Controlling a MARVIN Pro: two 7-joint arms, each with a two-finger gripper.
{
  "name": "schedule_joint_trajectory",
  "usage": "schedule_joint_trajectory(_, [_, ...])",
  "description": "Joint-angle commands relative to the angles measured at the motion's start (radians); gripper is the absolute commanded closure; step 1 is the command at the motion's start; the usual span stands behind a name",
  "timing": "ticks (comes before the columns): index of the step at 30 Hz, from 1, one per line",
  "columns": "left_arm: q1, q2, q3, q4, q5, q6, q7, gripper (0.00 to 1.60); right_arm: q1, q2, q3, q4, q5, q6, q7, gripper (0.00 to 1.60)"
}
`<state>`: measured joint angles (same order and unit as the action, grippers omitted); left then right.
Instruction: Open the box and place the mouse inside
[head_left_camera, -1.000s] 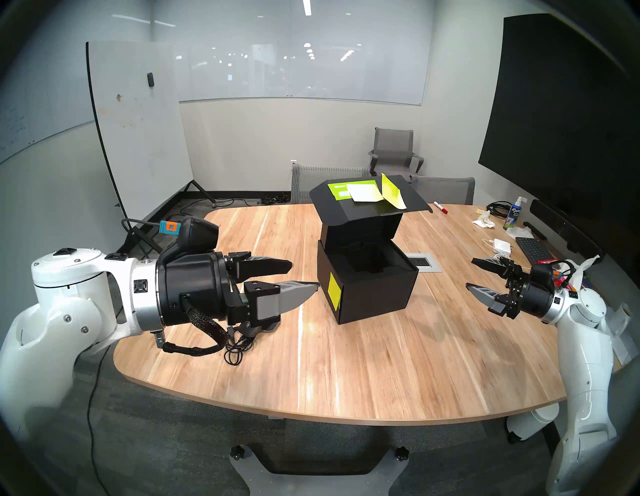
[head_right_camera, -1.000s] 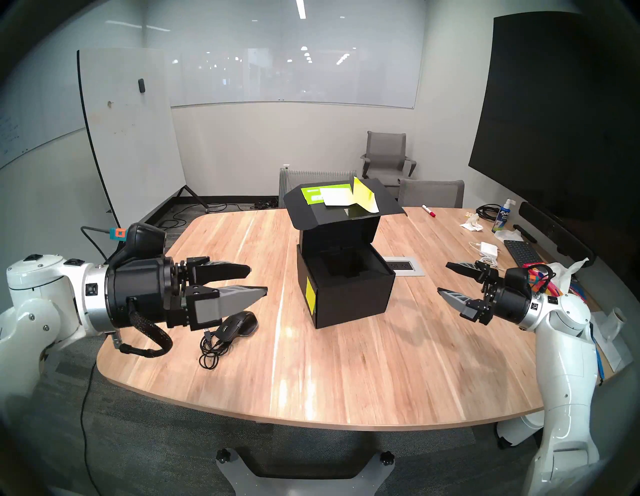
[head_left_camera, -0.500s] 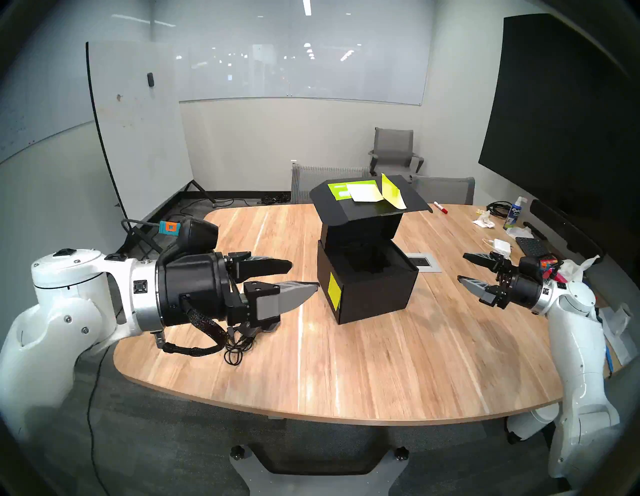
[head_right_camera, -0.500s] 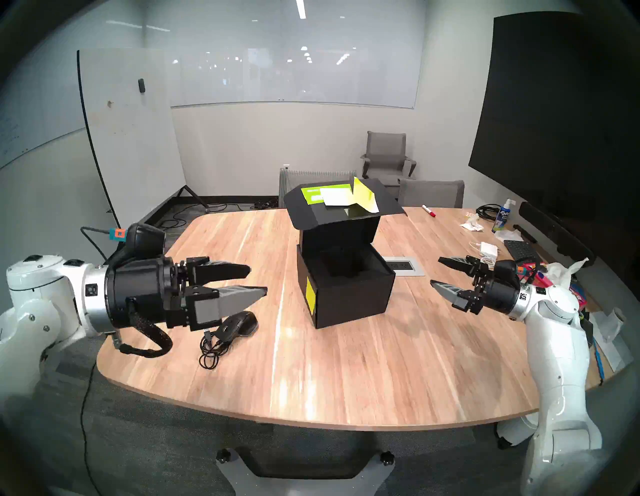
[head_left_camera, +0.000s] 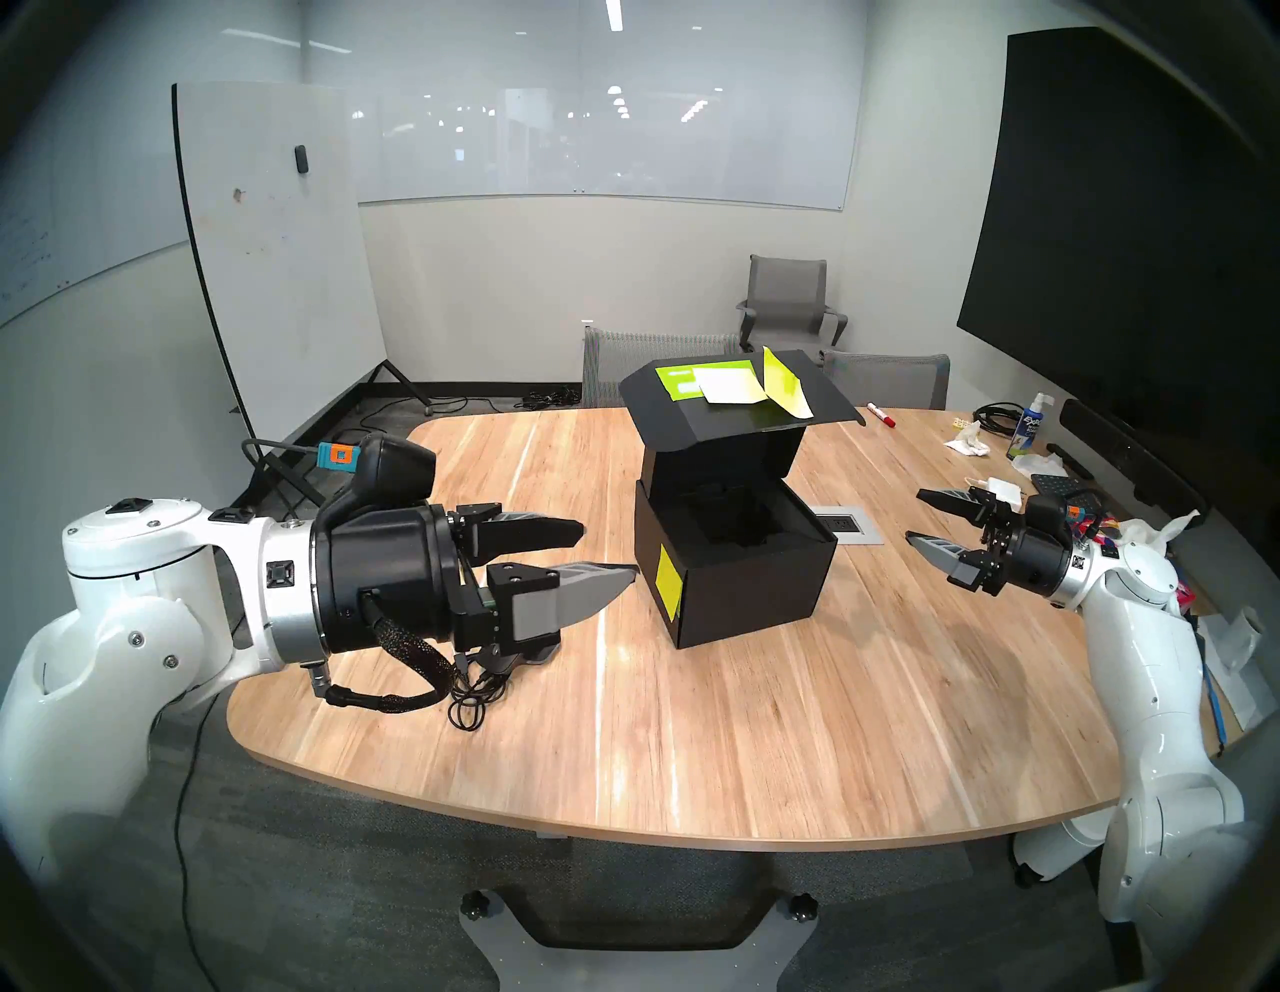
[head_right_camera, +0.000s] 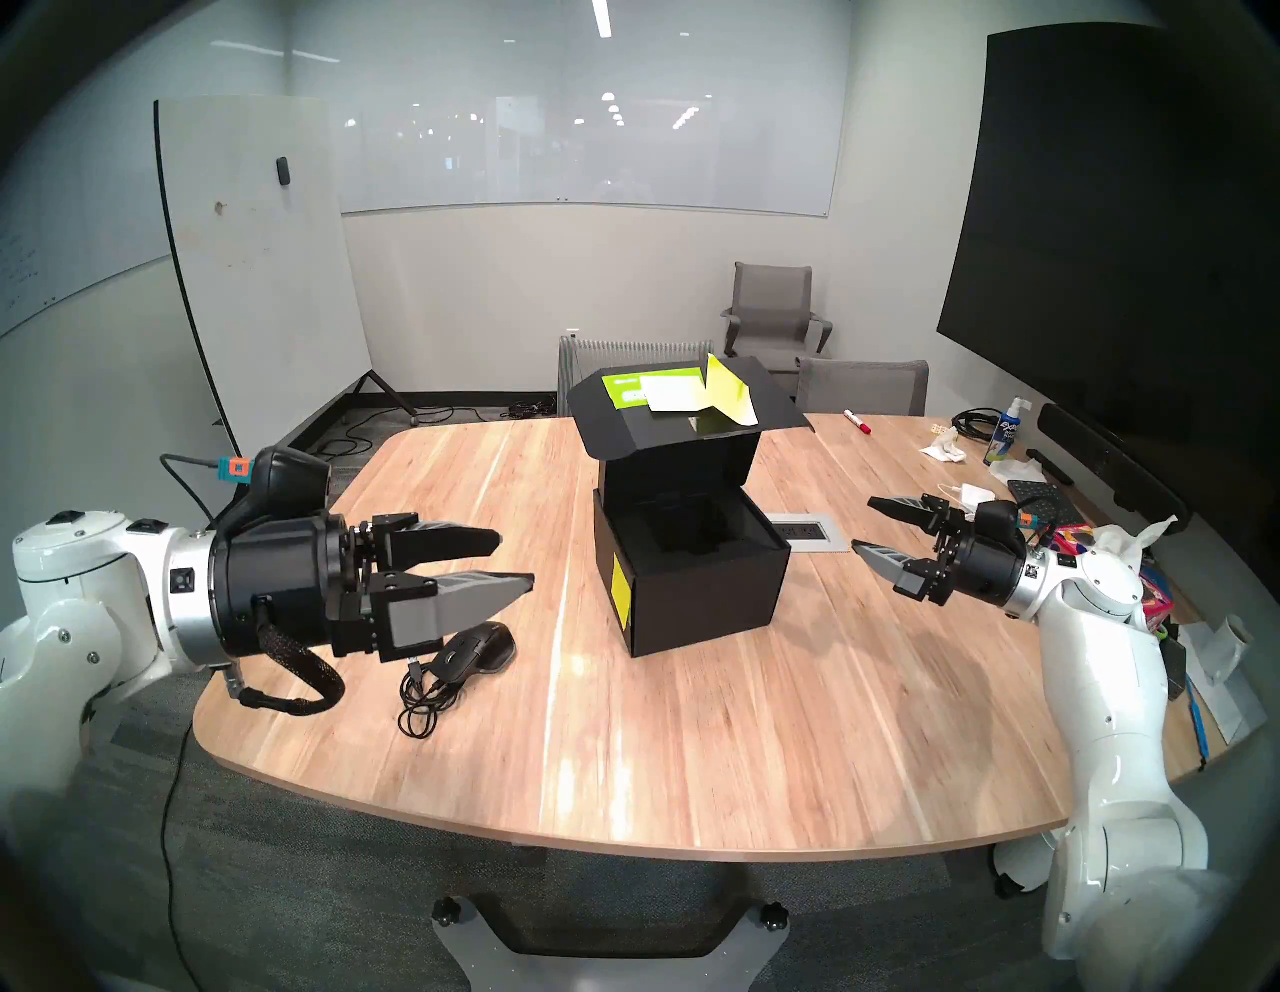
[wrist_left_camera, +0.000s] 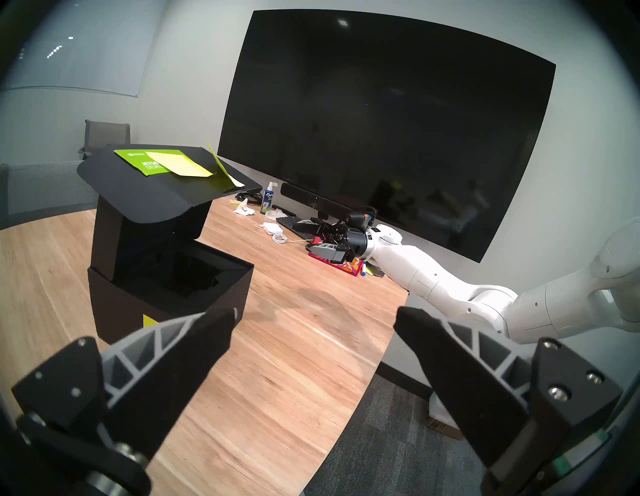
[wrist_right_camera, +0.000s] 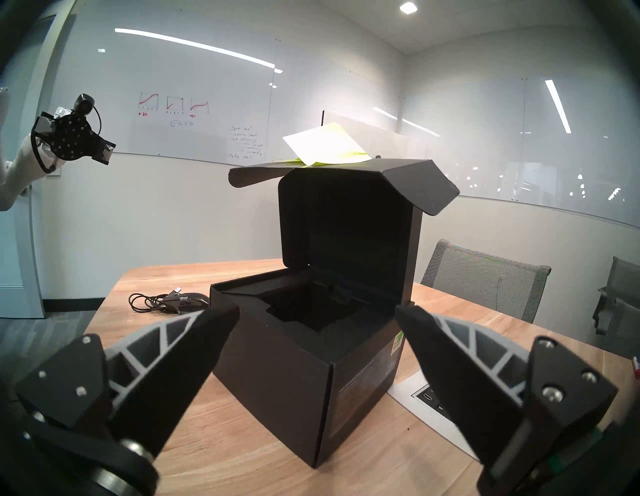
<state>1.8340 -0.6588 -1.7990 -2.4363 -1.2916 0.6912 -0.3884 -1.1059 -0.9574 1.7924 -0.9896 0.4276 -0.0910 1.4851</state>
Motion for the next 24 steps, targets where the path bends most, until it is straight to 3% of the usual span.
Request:
schedule_joint_trajectory(1, [-0.002,-0.004,-0.008,-0.007,-0.002,-0.003,-0.001,0.0,0.087,0.008,-0.019,0.029,0.015,-0.021,-0.002,0.0])
schedule_joint_trajectory(24, [-0.001,-0.011,-0.01,-0.007,0.006,-0.002,-0.008,0.0,0.162,0.026,-0.084,0.147,0.042,-0.105,-0.002,0.0])
